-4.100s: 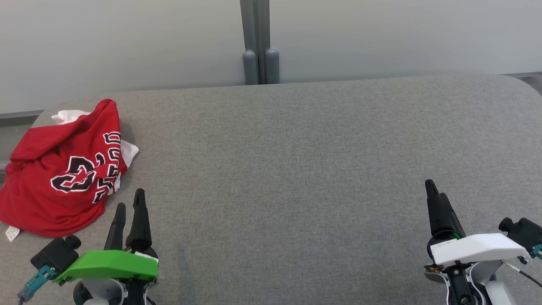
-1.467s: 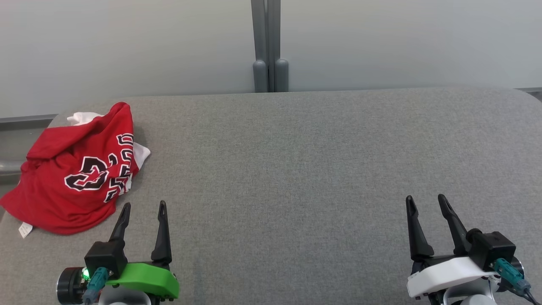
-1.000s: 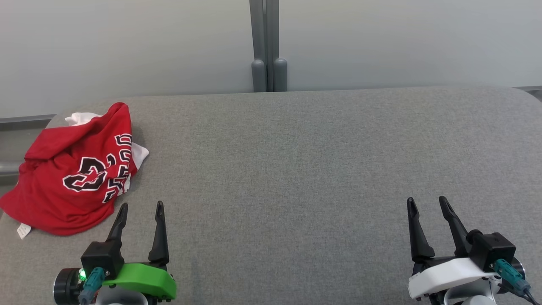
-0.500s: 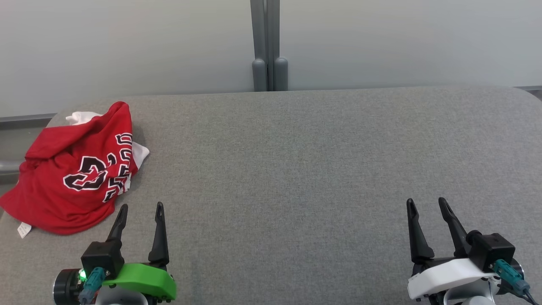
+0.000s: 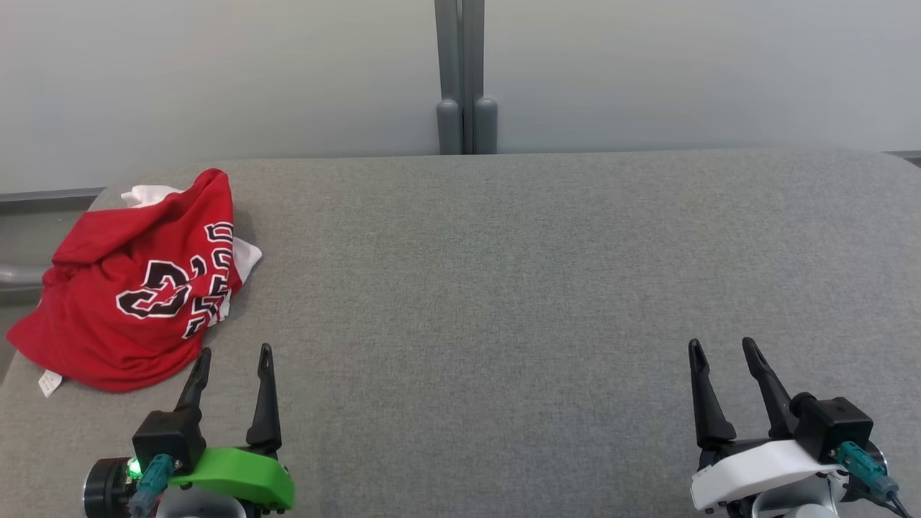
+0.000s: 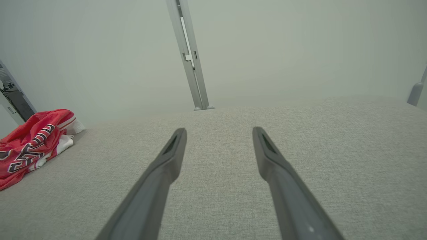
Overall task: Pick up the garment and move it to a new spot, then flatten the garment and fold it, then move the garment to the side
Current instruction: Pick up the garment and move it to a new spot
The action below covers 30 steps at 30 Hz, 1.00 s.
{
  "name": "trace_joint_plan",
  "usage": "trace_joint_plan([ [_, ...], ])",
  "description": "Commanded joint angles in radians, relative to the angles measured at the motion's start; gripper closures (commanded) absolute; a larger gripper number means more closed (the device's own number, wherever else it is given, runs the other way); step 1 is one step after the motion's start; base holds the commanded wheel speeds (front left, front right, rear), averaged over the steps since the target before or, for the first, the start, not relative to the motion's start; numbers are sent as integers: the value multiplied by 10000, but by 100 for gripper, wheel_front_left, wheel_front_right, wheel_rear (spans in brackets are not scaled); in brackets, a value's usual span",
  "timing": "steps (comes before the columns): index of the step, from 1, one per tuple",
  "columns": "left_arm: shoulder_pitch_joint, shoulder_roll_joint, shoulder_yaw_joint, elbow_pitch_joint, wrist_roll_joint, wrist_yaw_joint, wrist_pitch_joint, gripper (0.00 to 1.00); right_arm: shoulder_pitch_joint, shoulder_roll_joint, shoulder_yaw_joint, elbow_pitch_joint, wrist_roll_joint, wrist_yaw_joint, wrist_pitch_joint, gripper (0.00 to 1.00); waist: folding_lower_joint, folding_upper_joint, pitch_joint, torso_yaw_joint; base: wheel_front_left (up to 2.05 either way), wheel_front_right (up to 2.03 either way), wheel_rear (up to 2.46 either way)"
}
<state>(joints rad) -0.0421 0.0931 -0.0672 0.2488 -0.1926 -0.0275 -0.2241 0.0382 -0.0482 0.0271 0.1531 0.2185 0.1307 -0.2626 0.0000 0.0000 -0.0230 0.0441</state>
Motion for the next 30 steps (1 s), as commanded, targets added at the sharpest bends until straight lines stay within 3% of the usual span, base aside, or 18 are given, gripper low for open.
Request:
trace_joint_plan([
  [1,79,113,28,-20,-23,73,29,0,111,-39,8,19,43,1,-35,0,0,0,8,95,0,0,0],
  [30,108,502,191,-98,-296,457,71,0,119,-39,112,64,22,1,74,0,0,0,226,2970,0,0,0],
])
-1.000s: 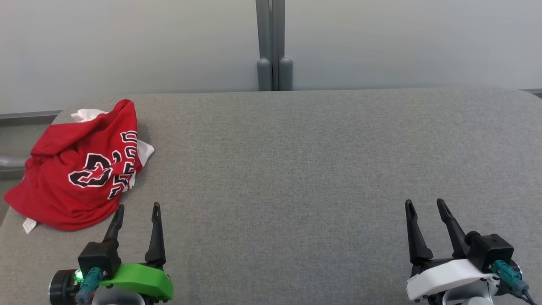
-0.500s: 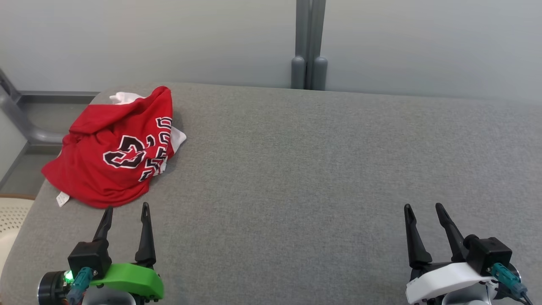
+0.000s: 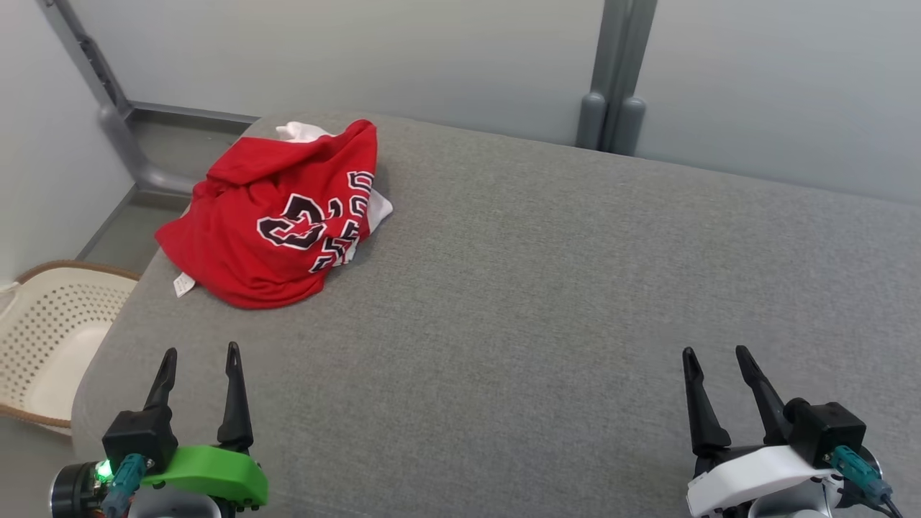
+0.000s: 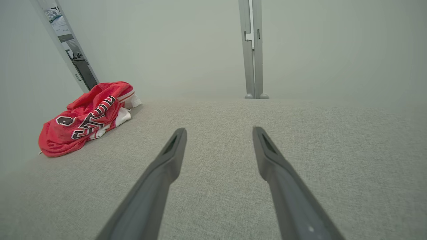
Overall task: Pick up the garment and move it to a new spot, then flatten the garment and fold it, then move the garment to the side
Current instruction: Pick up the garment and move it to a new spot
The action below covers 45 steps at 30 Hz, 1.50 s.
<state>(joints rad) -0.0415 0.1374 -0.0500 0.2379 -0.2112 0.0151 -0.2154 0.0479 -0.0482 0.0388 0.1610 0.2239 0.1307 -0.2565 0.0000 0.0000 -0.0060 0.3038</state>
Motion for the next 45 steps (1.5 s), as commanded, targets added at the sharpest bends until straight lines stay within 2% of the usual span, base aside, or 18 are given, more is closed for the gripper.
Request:
trace_joint_plan([
  [1,86,66,27,32,-116,34,-27,0,16,-40,5,-13,-30,1,13,0,0,0,68,505,0,0,0],
  [11,181,206,80,100,-163,129,-94,0,-44,-40,88,74,-3,1,3,0,0,0,83,1598,0,0,0],
  [18,259,291,157,91,-257,206,-126,0,-99,-37,195,104,4,1,-16,0,0,0,98,2068,0,0,0],
  [31,388,231,314,-5,-464,397,-310,0,-391,-42,363,172,-164,1,70,0,0,0,341,2160,0,0,0],
  [37,-31,210,233,132,-545,306,-319,0,-310,-42,174,87,-206,1,67,0,0,0,459,2129,0,0,0],
  [45,-1264,538,358,205,-754,61,-376,0,-540,-126,9,-229,-397,1,206,0,0,0,1132,1214,0,0,0],
])
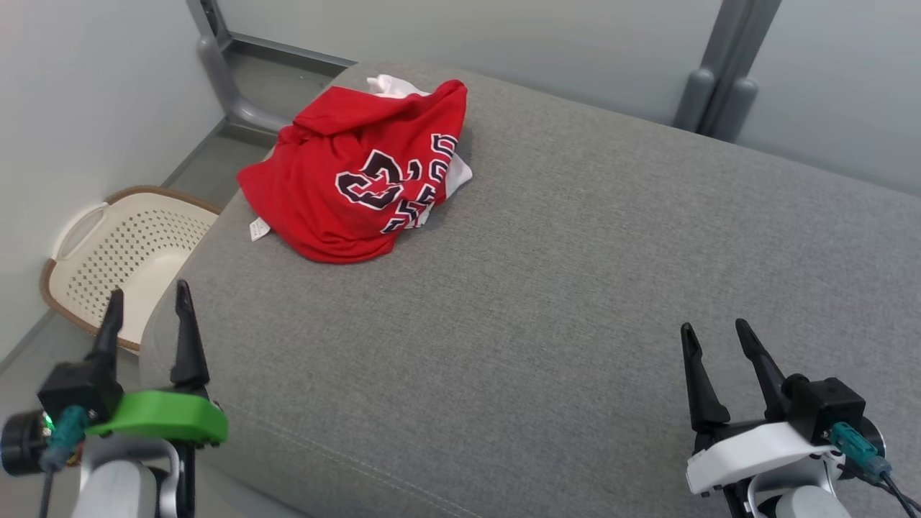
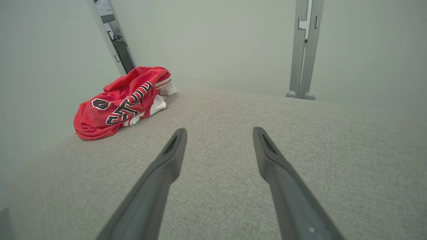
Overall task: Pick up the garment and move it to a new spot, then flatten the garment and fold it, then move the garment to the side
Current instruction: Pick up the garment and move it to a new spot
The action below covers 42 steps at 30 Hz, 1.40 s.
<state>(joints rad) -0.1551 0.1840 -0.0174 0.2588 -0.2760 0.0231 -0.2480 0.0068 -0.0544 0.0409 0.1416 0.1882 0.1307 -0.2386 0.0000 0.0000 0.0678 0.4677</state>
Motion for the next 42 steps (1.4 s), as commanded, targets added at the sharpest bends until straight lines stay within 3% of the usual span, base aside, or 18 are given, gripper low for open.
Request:
trace_joint_plan([
  [1,-385,112,27,7,-102,-70,-59,0,-184,-87,-58,-99,-84,1,63,0,0,0,547,-594,0,0,0],
  [15,-4504,1089,83,519,-198,-621,445,0,-1269,-188,-562,-705,-302,1,-12,0,0,0,2907,-3244,0,0,0],
  [22,-6299,1564,80,1249,-401,-880,1034,0,-1657,-97,-872,-740,-356,1,-165,0,0,0,3642,-4253,0,0,0],
  [32,-7667,1977,-253,3538,-712,-1191,2325,0,-1969,-55,-956,-660,-300,-1,-265,0,0,0,4047,-4886,0,0,0],
  [42,-7477,2213,-501,5974,-893,-1199,3918,0,-2001,-25,-912,-548,-318,-1,-275,0,0,0,3889,-5063,0,0,0],
])
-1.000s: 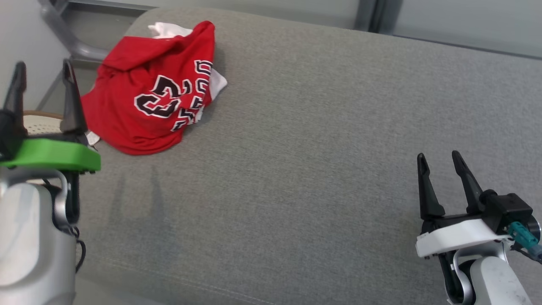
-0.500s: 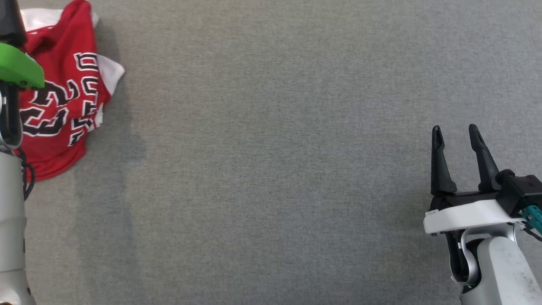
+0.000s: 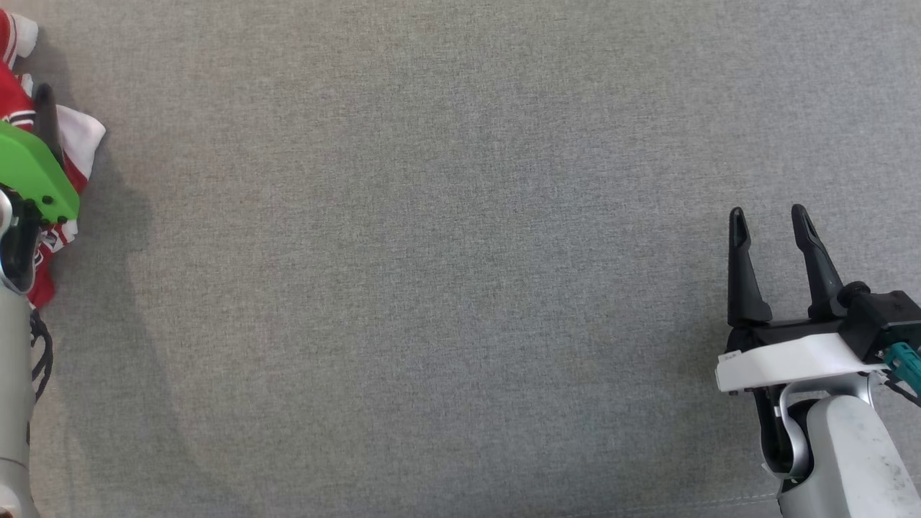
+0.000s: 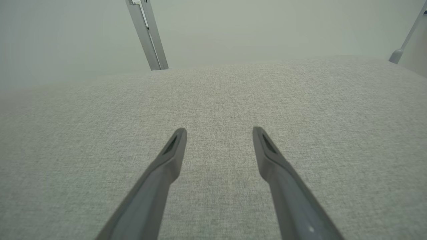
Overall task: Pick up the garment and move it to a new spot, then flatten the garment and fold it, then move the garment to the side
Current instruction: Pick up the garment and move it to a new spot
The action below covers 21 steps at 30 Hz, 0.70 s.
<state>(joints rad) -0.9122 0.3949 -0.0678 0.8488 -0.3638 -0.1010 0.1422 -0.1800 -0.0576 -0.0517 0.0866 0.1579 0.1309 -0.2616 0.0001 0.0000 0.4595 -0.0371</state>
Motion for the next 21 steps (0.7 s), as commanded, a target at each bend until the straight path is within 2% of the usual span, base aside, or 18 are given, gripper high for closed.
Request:
trace_joint_plan([
  [1,122,88,11,237,-66,53,107,0,-129,13,30,-7,-16,-3,-45,0,-1,0,-39,-26,0,0,0],
  [8,333,70,-28,1424,-212,171,676,0,-108,29,140,-62,57,-3,-47,0,-1,0,-86,-125,0,0,0],
  [9,337,75,-30,1505,-231,187,646,13,-108,32,150,-58,67,-3,-47,0,-1,0,-92,-136,0,0,0],
  [10,322,97,-37,1566,-227,199,542,67,-109,35,152,-49,84,-3,-47,0,-1,0,-108,-148,0,0,0],
  [11,305,113,-39,1591,-229,197,451,100,-109,36,149,-38,95,-3,-47,0,-1,0,-124,-155,0,0,0],
  [21,-83,223,-176,1579,-133,53,-953,100,98,54,213,134,133,-3,-44,0,-1,0,-804,-20,0,0,0],
])
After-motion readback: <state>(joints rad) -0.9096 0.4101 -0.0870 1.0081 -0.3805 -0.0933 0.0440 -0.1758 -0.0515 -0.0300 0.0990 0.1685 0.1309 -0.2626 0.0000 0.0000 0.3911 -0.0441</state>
